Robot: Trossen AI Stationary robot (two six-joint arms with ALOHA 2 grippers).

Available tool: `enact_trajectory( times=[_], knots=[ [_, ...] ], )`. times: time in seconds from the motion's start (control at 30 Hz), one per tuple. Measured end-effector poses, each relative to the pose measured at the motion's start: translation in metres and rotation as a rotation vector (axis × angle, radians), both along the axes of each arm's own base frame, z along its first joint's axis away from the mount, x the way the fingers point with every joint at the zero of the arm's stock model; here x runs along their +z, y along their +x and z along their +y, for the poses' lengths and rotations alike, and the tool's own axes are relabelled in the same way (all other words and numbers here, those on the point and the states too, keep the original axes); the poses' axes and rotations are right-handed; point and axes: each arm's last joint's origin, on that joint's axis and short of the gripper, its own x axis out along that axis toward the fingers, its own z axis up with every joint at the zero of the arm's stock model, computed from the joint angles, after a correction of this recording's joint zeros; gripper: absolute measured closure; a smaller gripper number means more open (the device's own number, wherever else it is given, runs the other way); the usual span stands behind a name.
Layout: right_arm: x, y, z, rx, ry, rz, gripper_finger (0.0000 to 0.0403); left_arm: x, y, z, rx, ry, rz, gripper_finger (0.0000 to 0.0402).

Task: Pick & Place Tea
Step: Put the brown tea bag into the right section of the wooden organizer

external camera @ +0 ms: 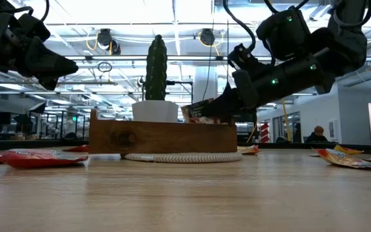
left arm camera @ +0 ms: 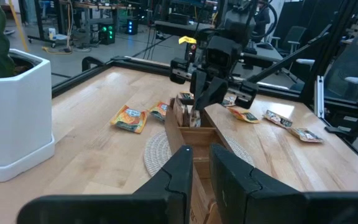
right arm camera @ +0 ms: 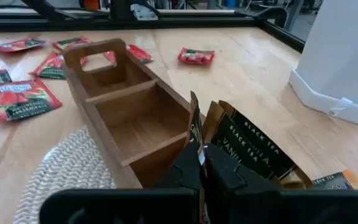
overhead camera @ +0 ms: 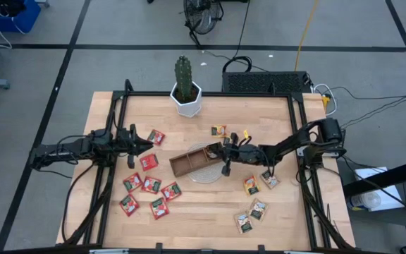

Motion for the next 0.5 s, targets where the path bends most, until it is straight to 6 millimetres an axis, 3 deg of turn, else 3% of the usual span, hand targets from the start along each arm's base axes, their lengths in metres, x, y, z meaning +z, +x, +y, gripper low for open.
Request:
enact_trajectory(
  times=[0.23,0.5],
  knots=[
    [0.0017,0.0009,0.0000,0.000,-0.005,-0.023,0.0399,0.0000,0.0000,0.0000,0.000,0.000,0.000,0.0344],
    [0.0014,0.0004,-0.0014,-0.040,-0.067,-0.006,0.0352,0.0001,0.0000,0.0000,0.000,0.000,0.000,0.0344]
  ],
)
